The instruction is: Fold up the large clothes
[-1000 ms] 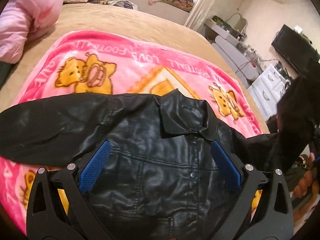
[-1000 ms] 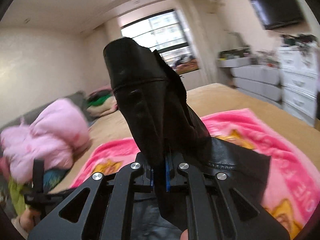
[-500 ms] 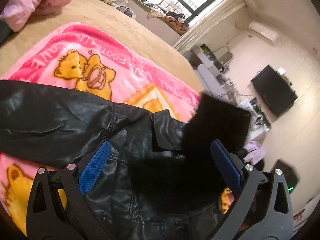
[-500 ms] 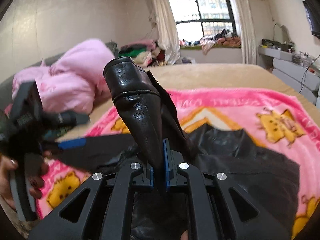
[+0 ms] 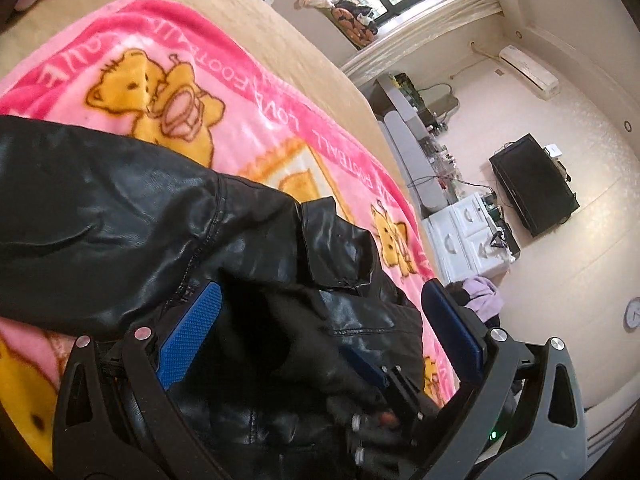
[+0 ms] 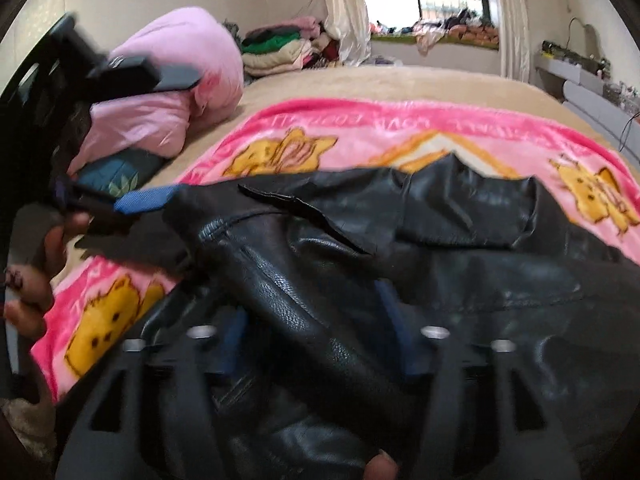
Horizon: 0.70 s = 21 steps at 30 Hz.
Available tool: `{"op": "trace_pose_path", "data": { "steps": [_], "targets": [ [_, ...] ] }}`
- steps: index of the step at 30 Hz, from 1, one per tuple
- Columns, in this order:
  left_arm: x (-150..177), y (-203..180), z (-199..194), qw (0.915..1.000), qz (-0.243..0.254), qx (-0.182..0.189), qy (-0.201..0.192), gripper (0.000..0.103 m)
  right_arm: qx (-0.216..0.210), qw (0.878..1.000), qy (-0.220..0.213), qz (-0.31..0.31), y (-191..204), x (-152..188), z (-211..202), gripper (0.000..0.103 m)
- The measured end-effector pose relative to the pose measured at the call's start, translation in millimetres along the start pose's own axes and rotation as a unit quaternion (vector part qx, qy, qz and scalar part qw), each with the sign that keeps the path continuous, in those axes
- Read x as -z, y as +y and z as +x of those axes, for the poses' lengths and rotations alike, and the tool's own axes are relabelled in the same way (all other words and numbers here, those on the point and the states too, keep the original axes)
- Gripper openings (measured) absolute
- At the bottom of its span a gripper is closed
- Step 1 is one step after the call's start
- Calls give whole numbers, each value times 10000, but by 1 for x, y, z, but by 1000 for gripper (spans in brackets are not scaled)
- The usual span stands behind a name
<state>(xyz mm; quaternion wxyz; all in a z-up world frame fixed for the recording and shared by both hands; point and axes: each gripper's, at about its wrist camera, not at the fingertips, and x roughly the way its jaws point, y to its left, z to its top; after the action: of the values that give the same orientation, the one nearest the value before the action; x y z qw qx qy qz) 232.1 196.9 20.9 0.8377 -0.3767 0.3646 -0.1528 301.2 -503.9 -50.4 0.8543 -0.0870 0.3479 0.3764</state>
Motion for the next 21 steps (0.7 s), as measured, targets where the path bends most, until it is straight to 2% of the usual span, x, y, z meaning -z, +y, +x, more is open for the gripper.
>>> {"op": "trace_pose_path", "data": {
  "steps": [1,2,3,7,10,11,12,14,15,17,19,21],
  "targets": [
    [0,1,5,10000,12,-26,80,94,-38,10000,27,-24,2,3,-2,75],
    [1,3,11,9997,20,-153,171,94,-64,10000,58,-41,3,4,-4,87],
    [1,5,16,9994,16,-249,224,94,-147,9999,41,-25,5,6,-11,90],
    [13,17,44,9950,-88,-669,743,94,-476,9985,-213,135,0,9,-41,92],
    [23,25,59,9896,-37,-1099,925,94,-352,9986,-323,229,-14,11,-61,91],
    [26,26,62,9889,-16,-1176,908,90,-287,9987,-323,253,-19,12,-65,87],
    [28,26,63,9889,7,-1200,881,85,-187,9989,-338,281,-26,13,-70,84],
    [30,23,66,9879,163,-1260,886,39,13,9989,-306,355,-38,14,-75,69],
    [31,19,68,9866,267,-1335,899,38,137,9986,-283,421,-46,16,-79,65],
    [33,7,63,9861,594,-1348,772,24,387,9969,-280,618,-61,18,-87,50],
    [33,-6,56,9885,756,-1109,695,18,558,9934,-383,931,-79,24,-100,43],
    [30,-25,42,9890,1014,-967,483,17,709,9880,-512,1271,-99,30,-116,41]
  ]
}}
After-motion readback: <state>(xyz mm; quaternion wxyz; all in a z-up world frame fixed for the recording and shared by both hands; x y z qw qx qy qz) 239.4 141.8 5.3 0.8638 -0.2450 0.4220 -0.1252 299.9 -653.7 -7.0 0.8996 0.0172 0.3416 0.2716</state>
